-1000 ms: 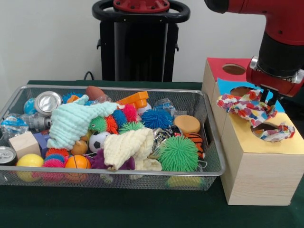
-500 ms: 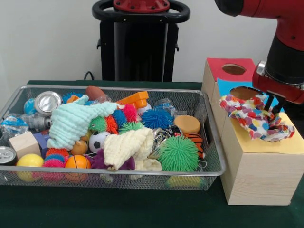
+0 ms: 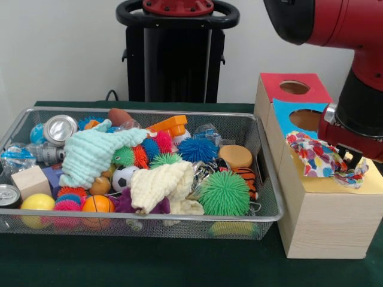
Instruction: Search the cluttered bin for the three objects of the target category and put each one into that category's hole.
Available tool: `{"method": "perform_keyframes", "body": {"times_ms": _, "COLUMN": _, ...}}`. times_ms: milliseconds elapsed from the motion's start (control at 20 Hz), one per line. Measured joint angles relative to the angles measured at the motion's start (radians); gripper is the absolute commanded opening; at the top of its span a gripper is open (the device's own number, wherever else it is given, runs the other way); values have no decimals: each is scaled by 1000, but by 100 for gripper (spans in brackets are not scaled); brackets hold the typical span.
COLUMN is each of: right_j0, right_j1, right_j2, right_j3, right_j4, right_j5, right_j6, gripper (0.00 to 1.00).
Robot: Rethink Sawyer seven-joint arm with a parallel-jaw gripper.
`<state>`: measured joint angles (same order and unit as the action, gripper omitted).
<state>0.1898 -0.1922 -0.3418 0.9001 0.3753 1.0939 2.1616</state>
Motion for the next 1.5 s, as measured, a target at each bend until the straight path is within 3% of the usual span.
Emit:
{"method": "perform_keyframes", "body": {"times_ms": 400, "right_j0": -39, "right_j1": 68, "right_j2": -2, "right_j3": -127, "right_j4": 21, "right_j5": 156, "right_j6": 0, "gripper": 0}}
{"method": "perform_keyframes", "body": {"times_ms": 1150, "right_j0": -65, "right_j1": 58, "right_j2": 44, "right_j3": -96, "right_j4": 37, "right_j5": 137, "right_j6": 0, "gripper": 0}}
{"method": "perform_keyframes", "body": {"times_ms": 1200, "right_j0": -67, "right_j1": 56, "right_j2": 48, "right_j3": -91, "right_j4": 37, "right_j5": 133, "right_j6": 0, "gripper": 100}}
{"method": "perform_keyframes", "body": {"times_ms": 1500, "right_j0": -77, "right_j1": 45, "right_j2": 69, "right_j3": -71, "right_j4": 37, "right_j5": 122, "right_j6": 0, "gripper": 100}}
